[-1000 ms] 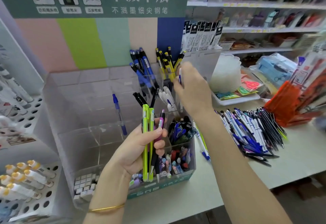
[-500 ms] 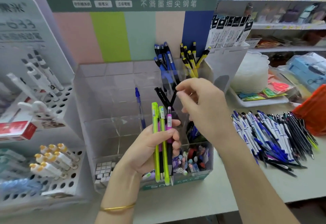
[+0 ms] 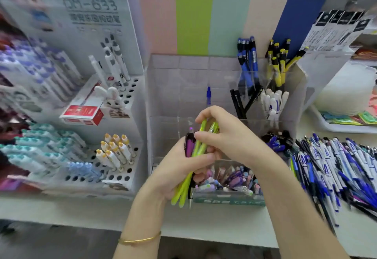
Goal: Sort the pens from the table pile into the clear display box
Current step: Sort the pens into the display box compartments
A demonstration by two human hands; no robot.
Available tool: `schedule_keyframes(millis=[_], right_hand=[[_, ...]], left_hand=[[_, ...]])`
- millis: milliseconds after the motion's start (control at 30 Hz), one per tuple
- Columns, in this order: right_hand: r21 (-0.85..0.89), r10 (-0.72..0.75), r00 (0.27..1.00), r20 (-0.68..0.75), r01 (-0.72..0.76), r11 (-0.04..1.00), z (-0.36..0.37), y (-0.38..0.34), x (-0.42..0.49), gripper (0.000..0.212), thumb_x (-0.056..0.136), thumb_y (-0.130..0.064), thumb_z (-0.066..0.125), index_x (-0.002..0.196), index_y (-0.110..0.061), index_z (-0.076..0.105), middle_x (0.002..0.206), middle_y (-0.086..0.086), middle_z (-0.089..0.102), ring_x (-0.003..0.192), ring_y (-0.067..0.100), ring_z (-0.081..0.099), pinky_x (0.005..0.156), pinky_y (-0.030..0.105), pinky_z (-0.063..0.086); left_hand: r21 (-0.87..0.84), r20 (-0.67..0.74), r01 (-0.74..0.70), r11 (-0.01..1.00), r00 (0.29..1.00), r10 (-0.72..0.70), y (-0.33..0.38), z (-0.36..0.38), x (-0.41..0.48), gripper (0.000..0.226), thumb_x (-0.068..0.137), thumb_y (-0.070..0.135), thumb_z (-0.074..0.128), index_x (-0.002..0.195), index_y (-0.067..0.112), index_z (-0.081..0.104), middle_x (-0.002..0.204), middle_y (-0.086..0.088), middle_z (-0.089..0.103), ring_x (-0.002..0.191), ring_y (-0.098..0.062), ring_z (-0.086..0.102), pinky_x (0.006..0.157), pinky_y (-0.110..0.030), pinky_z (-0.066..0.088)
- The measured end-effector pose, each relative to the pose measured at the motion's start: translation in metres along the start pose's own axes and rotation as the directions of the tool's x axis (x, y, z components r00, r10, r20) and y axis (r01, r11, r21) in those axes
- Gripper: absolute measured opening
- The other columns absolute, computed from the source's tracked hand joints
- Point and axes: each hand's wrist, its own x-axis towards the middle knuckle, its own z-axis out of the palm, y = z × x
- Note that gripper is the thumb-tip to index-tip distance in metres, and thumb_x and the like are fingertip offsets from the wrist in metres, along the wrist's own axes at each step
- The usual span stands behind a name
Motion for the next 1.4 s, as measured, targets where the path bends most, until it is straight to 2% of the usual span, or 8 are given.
schedule_keyframes(millis=[133, 267, 567, 767, 933, 1167, 1300, 1400], right_hand=[[0.081, -0.037, 0.998, 0.044, 0.034, 0.996, 0.013, -0.002, 0.004, 0.016, 0.092, -0.015, 0.060, 0.101, -0.020, 0.047, 0.081, 0.008, 0.060, 0.051, 0.018, 0.054, 0.052, 0.031, 0.048], [0.185, -0.097, 0.990, -0.104, 0.115, 0.976, 0.014, -0.007, 0.011, 0.017, 0.094, -0.009, 0.055, 0.100, -0.023, 0.047, 0.091, 0.010, 0.057, 0.060, 0.022, 0.057, 0.056, 0.033, 0.050], [-0.174, -0.348, 0.840, -0.416, 0.302, 0.937, 0.023, -0.014, 0.021, 0.019, 0.095, -0.008, 0.055, 0.112, -0.014, 0.050, 0.090, -0.006, 0.051, 0.068, 0.012, 0.053, 0.064, 0.024, 0.047], [-0.552, -0.440, 0.870, -0.224, 0.258, 0.793, 0.077, -0.015, 0.039, 0.024, 0.093, -0.012, 0.057, 0.117, -0.010, 0.054, 0.108, 0.006, 0.055, 0.093, 0.021, 0.055, 0.077, 0.035, 0.046], [-0.788, -0.299, 0.954, 0.008, 0.190, 0.585, 0.106, 0.003, 0.049, 0.024, 0.090, -0.009, 0.057, 0.112, -0.013, 0.049, 0.103, 0.005, 0.055, 0.093, 0.027, 0.056, 0.066, 0.039, 0.049], [-0.486, -0.113, 0.994, -0.010, 0.094, 0.869, 0.093, -0.004, 0.037, 0.043, 0.086, -0.021, 0.069, 0.121, -0.015, 0.046, 0.110, 0.006, 0.062, 0.099, 0.024, 0.060, 0.085, 0.042, 0.051], [-0.129, -0.178, 0.964, -0.198, 0.155, 0.979, 0.071, -0.025, 0.025, 0.019, 0.092, -0.019, 0.060, 0.111, -0.018, 0.060, 0.091, -0.002, 0.064, 0.069, 0.005, 0.061, 0.061, 0.018, 0.049], [0.093, -0.155, 0.979, -0.128, 0.168, 0.981, 0.068, -0.043, 0.027, 0.024, 0.091, -0.023, 0.062, 0.114, -0.018, 0.064, 0.091, -0.003, 0.065, 0.066, -0.001, 0.057, 0.058, 0.014, 0.047]], left_hand=[[-0.276, -0.021, 0.020, 0.961, 0.999, -0.027, 0.000, -0.019, -0.014, 0.025, 0.089, 0.025, 0.054, 0.099, 0.003, 0.053, 0.072, -0.004, 0.055, 0.052, -0.011, 0.040, 0.043, -0.020, 0.038], [-0.346, -0.169, 0.006, 0.938, 0.983, -0.068, -0.002, -0.039, -0.023, 0.022, 0.084, 0.002, 0.059, 0.106, 0.002, 0.056, 0.066, -0.003, 0.054, 0.052, -0.015, 0.048, 0.044, -0.024, 0.041], [-0.350, -0.369, -0.091, 0.932, 0.928, -0.048, 0.003, -0.076, -0.044, 0.024, 0.094, -0.007, 0.042, 0.110, 0.006, 0.054, 0.083, -0.011, 0.070, 0.067, -0.018, 0.065, 0.056, -0.027, 0.054], [-0.342, -0.401, -0.136, 0.930, 0.916, -0.013, 0.010, -0.083, -0.050, 0.026, 0.097, -0.005, 0.039, 0.116, 0.006, 0.053, 0.092, -0.014, 0.074, 0.075, -0.024, 0.072, 0.069, -0.036, 0.061], [-0.352, -0.404, -0.113, 0.929, 0.914, -0.042, 0.017, -0.084, -0.052, 0.018, 0.097, -0.004, 0.039, 0.108, 0.004, 0.051, 0.080, -0.010, 0.072, 0.054, -0.011, 0.054, 0.049, -0.023, 0.047], [-0.340, -0.325, -0.120, 0.933, 0.946, 0.003, 0.017, -0.087, -0.054, 0.008, 0.091, 0.007, 0.051, 0.099, 0.006, 0.052, 0.069, -0.004, 0.060, 0.053, -0.011, 0.051, 0.050, -0.023, 0.047], [-0.222, -0.210, -0.109, 0.969, 0.976, 0.061, 0.020, -0.087, -0.053, 0.017, 0.088, 0.014, 0.062, 0.101, 0.006, 0.055, 0.071, -0.005, 0.059, 0.056, -0.013, 0.052, 0.053, -0.025, 0.046], [-0.184, -0.082, -0.087, 0.979, 0.994, 0.073, 0.025, -0.079, -0.048, 0.022, 0.086, 0.014, 0.059, 0.105, 0.003, 0.057, 0.077, -0.010, 0.063, 0.057, -0.013, 0.051, 0.054, -0.024, 0.045]])
